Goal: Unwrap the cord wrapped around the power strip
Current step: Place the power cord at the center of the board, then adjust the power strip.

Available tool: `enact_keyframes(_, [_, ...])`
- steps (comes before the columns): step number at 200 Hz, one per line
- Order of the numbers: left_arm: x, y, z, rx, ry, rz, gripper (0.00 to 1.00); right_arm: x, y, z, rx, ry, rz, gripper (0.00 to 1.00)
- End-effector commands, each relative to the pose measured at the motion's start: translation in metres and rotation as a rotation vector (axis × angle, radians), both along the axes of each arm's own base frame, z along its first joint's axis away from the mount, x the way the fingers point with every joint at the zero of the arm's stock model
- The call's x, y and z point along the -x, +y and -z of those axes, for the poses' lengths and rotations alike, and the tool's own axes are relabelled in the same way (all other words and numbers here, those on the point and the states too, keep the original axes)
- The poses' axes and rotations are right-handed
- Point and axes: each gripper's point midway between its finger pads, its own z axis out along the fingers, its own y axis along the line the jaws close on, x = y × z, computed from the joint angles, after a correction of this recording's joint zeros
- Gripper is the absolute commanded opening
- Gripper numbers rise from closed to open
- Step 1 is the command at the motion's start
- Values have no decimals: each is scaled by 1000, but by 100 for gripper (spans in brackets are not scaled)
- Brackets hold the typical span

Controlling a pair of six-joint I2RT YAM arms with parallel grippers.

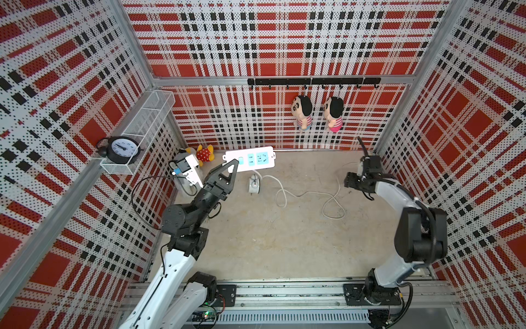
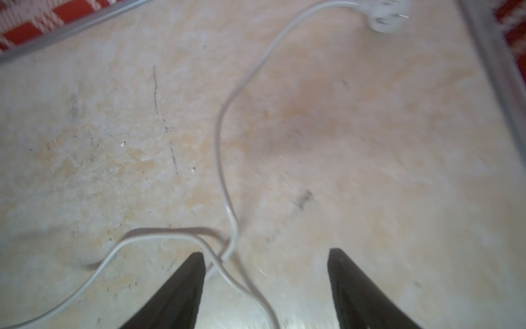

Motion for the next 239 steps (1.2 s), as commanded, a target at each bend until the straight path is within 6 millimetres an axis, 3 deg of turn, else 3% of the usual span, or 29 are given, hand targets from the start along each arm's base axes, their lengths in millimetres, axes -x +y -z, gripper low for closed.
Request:
enact_keyframes(1, [6, 4, -8, 21, -49, -14, 0, 35, 28, 24, -199, 1, 45, 72])
enact_keyframes(13, [3, 5, -5, 31, -32, -17, 0, 51, 41, 26, -276, 6, 44, 70])
enact_keyframes(24, [0, 6, -1, 41, -12, -16, 0, 54, 64, 10, -327, -54, -52, 70])
enact_keyframes(30, [-2, 5, 2, 48, 2, -13, 0, 54, 81, -7, -334, -112, -121, 70])
enact_keyframes(59, [-24, 4, 34, 95, 157, -11, 0, 63, 152, -108, -17, -449, -470, 78])
enact_keyframes(73, [-29, 1, 54, 127, 223, -6, 0, 77, 186, -146, -9, -588, -603, 80])
enact_keyframes(93, [-31, -7, 71, 137, 274, 13, 0, 105, 229, -191, -204, -749, -775, 83])
enact_keyframes(103, [-30, -12, 75, 136, 286, 21, 0, 114, 239, -214, -408, -794, -766, 88])
enact_keyframes(125, [-31, -22, 81, 132, 308, 40, 0, 139, 268, -259, -853, -803, -812, 89])
enact_keyframes(156, [-32, -29, 80, 147, 312, 59, 0, 146, 294, -257, -1091, -723, -746, 94])
enact_keyframes(188, [-34, -33, 79, 150, 315, 65, 0, 170, 322, -270, -1270, -754, -829, 98])
enact_keyframes(218, [-34, -32, 78, 154, 313, 63, 0, 164, 336, -266, -1322, -757, -825, 97])
enact_keyframes(239, [-33, -32, 77, 157, 310, 67, 0, 151, 345, -260, -1349, -724, -798, 87])
